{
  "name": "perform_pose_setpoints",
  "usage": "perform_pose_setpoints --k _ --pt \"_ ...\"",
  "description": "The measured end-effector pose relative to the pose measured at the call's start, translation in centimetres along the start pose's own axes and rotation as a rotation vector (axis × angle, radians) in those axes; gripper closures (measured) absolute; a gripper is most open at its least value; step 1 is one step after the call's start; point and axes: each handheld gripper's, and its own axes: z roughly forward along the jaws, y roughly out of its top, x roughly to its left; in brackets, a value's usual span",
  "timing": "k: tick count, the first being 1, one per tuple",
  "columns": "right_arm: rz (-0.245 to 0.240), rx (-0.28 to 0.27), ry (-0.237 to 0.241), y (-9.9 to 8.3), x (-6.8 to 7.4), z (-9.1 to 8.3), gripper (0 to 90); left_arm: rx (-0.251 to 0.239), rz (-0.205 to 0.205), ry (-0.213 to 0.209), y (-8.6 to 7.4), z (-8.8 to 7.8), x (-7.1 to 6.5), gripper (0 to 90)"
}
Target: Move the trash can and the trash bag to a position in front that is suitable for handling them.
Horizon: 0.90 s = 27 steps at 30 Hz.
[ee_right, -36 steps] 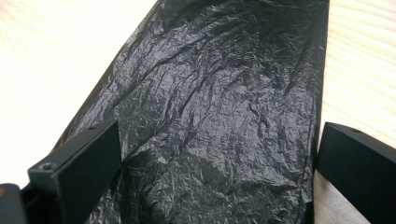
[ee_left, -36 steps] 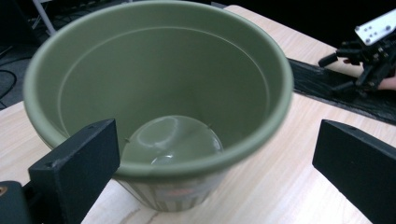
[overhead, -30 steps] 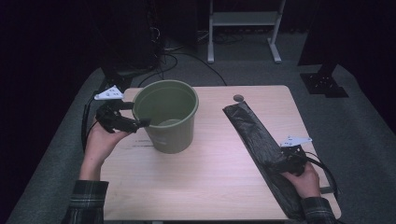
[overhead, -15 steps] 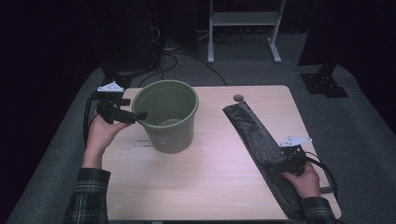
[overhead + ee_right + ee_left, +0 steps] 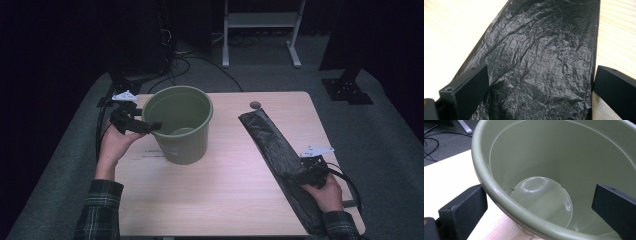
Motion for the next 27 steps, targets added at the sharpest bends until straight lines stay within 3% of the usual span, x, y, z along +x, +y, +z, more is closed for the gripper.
perform_pose_setpoints --k 7,16,27 --pt "-0.001 0.001 0.0 0.0 0.0 0.0 0.0 0.007 0.011 -0.023 0.1 0.8 -0.7 0.0" --pt "0.0 0.0 0.0 0.0 0.0 0.0 0.0 0.028 0.062 -0.038 0.1 1.2 -2.4 0.0" --pt "-0.001 0.0 0.0 0.0 0.0 0.0 0.0 0.01 0.074 -0.109 -0.1 1.9 -4.4 0.0"
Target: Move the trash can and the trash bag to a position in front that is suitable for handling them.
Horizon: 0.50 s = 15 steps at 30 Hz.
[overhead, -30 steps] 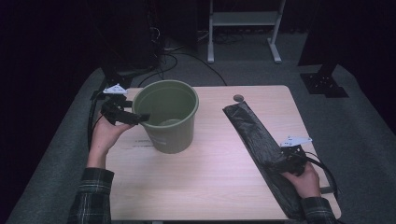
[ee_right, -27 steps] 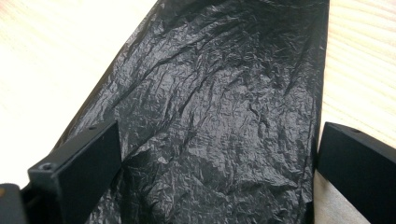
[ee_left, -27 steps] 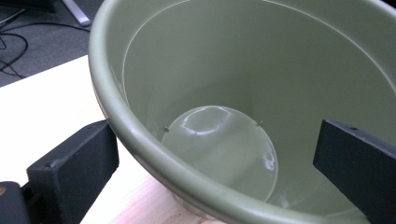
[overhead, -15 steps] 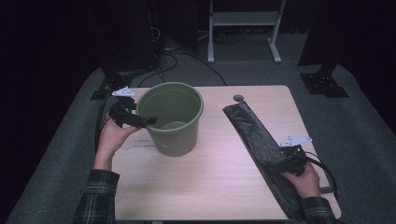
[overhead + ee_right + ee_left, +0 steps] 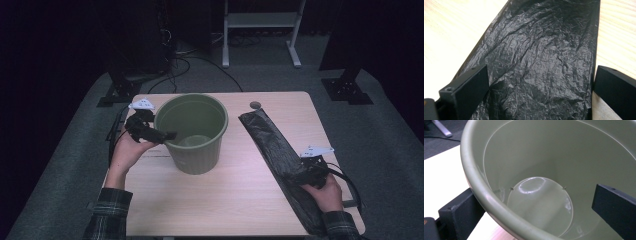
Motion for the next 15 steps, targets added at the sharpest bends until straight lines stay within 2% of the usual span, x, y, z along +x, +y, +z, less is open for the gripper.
perform_pose_setpoints --k 15 --pt "-0.001 0.0 0.0 0.0 0.0 0.0 0.0 0.011 0.057 -0.071 0.7 1.4 -3.5 0.0"
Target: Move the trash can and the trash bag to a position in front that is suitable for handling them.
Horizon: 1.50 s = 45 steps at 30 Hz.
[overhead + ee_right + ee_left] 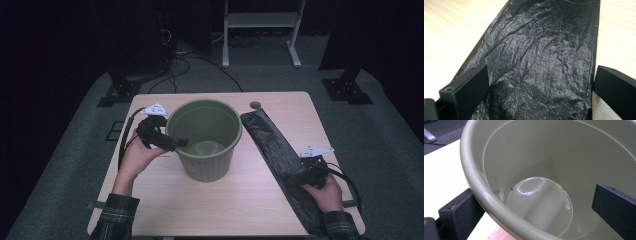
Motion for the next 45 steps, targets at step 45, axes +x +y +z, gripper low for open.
perform_pose_setpoints --k 45 --pt "0.0 0.0 0.0 0.0 0.0 0.0 0.0 -0.02 0.128 -0.198 1.2 3.8 -9.2 0.0"
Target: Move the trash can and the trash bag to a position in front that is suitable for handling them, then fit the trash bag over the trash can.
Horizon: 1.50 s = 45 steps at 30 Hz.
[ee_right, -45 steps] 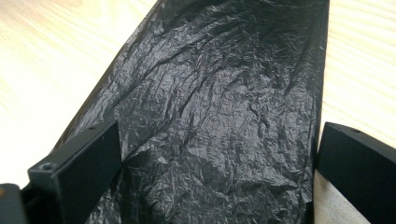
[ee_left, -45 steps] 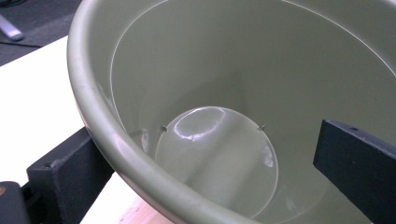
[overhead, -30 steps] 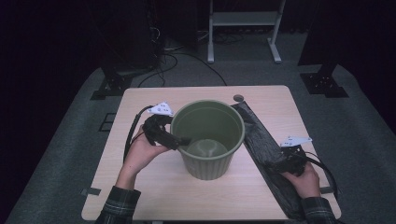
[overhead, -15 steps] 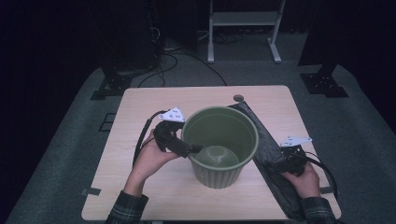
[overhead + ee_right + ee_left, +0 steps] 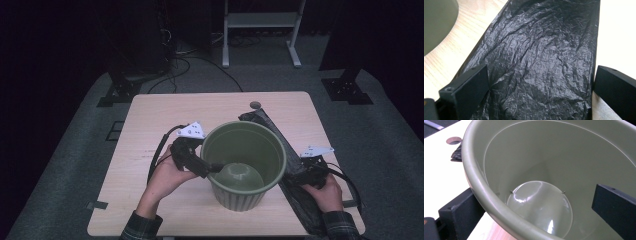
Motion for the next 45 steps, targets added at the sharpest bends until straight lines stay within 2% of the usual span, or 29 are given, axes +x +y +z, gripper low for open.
perform_pose_setpoints --k 6,13,17,23,31,32,33,42,45 --pt "0.0 0.0 0.0 0.0 0.0 0.0 0.0 -0.05 -0.018 0.015 0.2 -0.7 0.6 0.0" --pt "0.0 0.0 0.0 0.0 0.0 0.0 0.0 -0.142 -0.034 0.039 -0.3 -3.6 1.0 0.0" --pt "0.0 0.0 0.0 0.0 0.0 0.0 0.0 -0.155 -0.041 0.067 -1.2 -5.1 0.9 0.0" --pt "0.0 0.0 0.0 0.0 0.0 0.0 0.0 -0.146 -0.057 0.111 -4.0 -6.6 1.0 0.0" --pt "0.0 0.0 0.0 0.0 0.0 0.0 0.0 -0.093 -0.075 0.164 -8.1 -6.8 1.4 0.0" --pt "0.0 0.0 0.0 0.0 0.0 0.0 0.0 -0.095 -0.078 0.171 -9.0 -6.6 1.4 0.0" --pt "0.0 0.0 0.0 0.0 0.0 0.0 0.0 -0.095 -0.078 0.171 -9.0 -6.6 1.4 0.0" --pt "0.002 0.0 -0.002 0.0 0.0 0.0 0.0 -0.053 -0.094 0.188 -13.0 -4.4 1.3 0.0" --pt "0.011 -0.003 -0.016 -0.1 0.0 -0.1 0.0 -0.019 -0.104 0.199 -14.4 -3.6 1.6 0.0"
